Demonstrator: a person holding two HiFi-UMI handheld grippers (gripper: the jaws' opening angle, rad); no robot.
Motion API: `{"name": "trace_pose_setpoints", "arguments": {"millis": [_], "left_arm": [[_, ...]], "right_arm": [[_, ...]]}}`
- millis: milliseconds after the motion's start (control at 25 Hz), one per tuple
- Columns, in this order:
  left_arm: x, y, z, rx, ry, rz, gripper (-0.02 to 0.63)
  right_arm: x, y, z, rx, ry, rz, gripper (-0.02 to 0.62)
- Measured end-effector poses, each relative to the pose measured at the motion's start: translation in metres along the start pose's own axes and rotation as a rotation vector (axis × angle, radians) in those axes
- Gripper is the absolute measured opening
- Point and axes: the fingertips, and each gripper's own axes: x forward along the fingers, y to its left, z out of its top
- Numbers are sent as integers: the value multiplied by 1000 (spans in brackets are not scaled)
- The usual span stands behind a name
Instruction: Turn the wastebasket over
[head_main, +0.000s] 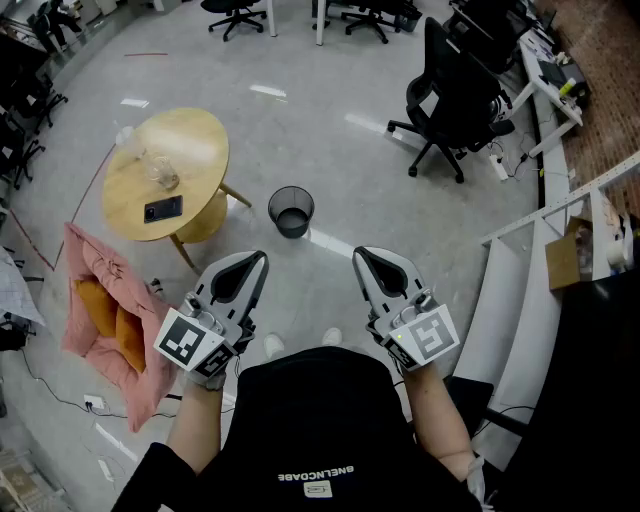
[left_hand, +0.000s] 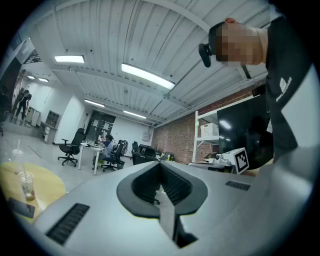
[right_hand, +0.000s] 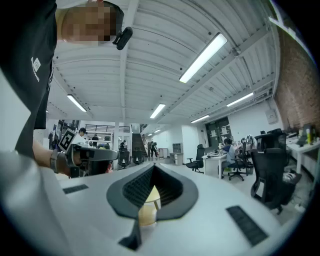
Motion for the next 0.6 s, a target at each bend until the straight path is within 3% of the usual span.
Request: {"name": "trace_pose_setpoints", "arguments": {"millis": [240,400,600], "left_arm": [[16,-10,-7,-9,-1,29,14],[36,-21,-15,-16,5,45,14],[43,-18,-35,9,70,89,14]], "right_arm": [[-14,-13,-7,0,23,3,8],[-30,-38,-11,67,-2,-6,8],[-30,-54,-19,83,-1,12,9]]}}
